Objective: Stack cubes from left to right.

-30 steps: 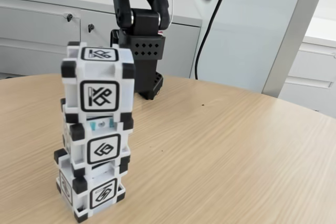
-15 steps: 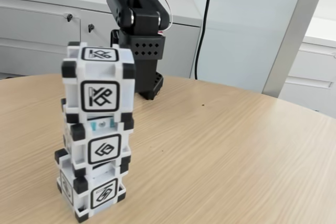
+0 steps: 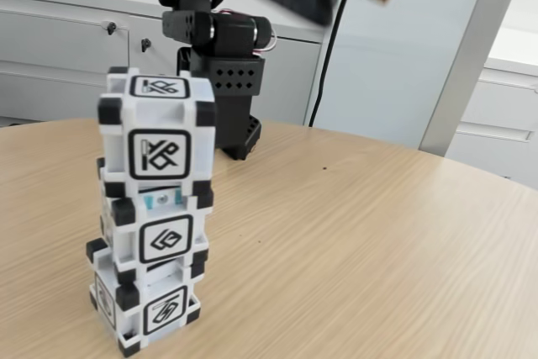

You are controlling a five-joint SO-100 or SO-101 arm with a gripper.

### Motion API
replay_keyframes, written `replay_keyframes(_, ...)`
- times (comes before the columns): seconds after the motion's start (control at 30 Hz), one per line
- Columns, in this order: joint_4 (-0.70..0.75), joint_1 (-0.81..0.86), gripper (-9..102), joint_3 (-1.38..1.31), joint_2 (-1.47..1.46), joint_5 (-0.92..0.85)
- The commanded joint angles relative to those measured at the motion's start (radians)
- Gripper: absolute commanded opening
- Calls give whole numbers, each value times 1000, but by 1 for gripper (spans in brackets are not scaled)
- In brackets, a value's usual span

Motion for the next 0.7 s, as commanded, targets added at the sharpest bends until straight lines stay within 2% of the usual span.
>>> replay_keyframes(0.0,-91,-6,0,110,64,-8)
replay_keyframes(0.13,-149,6,0,252,64,-11)
replay_keyframes(0.67,-135,18,0,505,58,-58)
